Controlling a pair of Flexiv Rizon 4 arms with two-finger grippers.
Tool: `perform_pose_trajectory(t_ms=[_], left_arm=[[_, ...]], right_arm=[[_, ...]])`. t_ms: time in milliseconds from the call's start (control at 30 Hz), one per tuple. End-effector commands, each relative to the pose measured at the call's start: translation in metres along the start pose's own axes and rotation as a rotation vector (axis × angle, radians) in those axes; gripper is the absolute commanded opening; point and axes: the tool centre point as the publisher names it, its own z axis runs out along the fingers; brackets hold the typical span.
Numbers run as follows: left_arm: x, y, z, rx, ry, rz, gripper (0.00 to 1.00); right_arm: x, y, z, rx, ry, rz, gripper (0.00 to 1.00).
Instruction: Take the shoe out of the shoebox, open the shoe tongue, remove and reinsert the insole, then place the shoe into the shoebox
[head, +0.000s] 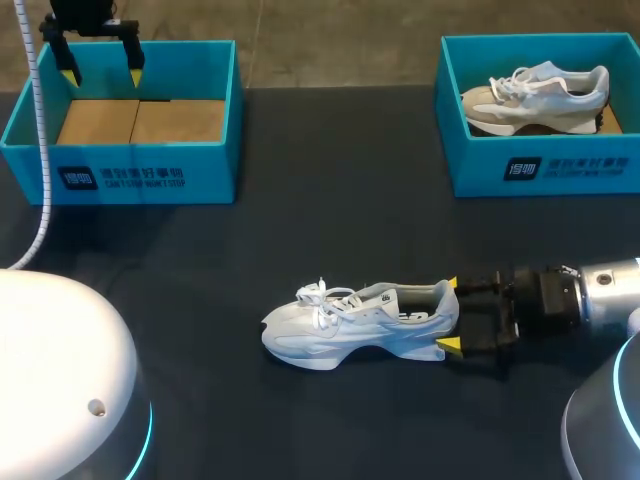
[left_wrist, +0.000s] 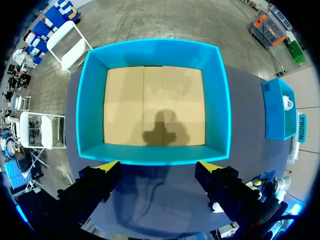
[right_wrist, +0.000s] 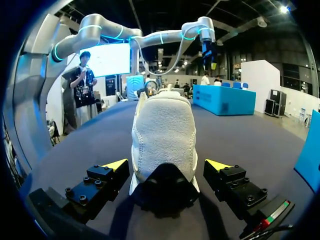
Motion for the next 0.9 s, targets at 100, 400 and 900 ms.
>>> perform_pose_trajectory(t_ms=[100,400,900], left_arm=[[0.000,0.000,0.000,0.000,0.001,0.000,1.00],[0.000,0.000,0.000,0.000,0.001,0.000,1.00],[0.000,0.000,0.000,0.000,0.001,0.000,1.00]], right_arm=[[-0.005,-0.002,0.011,0.004,0.021,0.008,1.00],[-0.006,-0.005,0.021,0.000,0.041,0.016,1.00],[-0.001,-0.004,0.035,-0.005,0.070,0.014,1.00]])
